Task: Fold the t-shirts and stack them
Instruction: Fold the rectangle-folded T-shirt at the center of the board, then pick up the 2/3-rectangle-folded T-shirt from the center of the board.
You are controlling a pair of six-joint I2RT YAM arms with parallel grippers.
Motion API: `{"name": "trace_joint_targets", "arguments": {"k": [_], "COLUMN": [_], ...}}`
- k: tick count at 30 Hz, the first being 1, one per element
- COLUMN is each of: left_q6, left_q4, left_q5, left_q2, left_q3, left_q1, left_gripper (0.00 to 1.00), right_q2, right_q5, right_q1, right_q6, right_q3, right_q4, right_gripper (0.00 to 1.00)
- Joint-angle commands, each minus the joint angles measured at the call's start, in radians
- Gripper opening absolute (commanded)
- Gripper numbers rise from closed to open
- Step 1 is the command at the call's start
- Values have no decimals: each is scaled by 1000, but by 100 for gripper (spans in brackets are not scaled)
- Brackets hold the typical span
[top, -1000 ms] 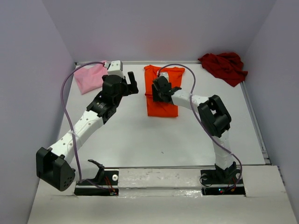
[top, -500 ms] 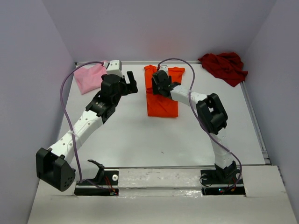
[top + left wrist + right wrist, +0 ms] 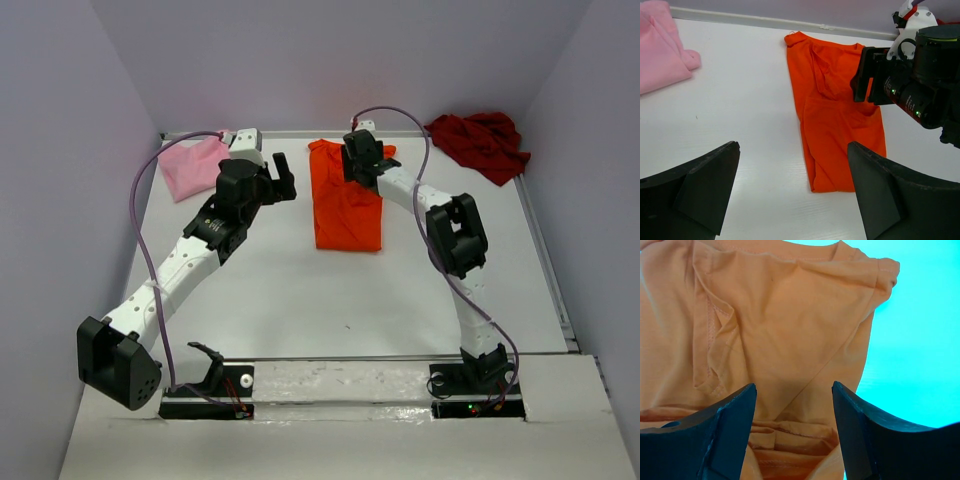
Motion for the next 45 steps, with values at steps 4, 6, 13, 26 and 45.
{"name": "trace_joint_targets", "arguments": {"k": [4, 6, 13, 26, 45], "left_q6": [-6, -11, -118, -414, -396], "left_q4": [46, 40, 48, 451, 589], "left_q5": [13, 18, 110, 312, 326], "left_q2": [4, 13, 80, 255, 416], "left_q3": [-1, 2, -16, -432, -421], "left_q1": [8, 8, 6, -27, -41], "left_gripper": [98, 98, 98, 94, 94], "right_q2": [-134, -196, -510, -834, -670], "right_q5": [-43, -55, -119, -330, -314], "right_q1": [8, 8, 8, 29, 29], "right_q6": [-54, -11, 164, 373, 399], "right_q3": [-12, -71, -487, -1101, -1075], "right_q4": [41, 20, 31, 202, 319], "right_gripper": [68, 68, 66, 64, 64]}}
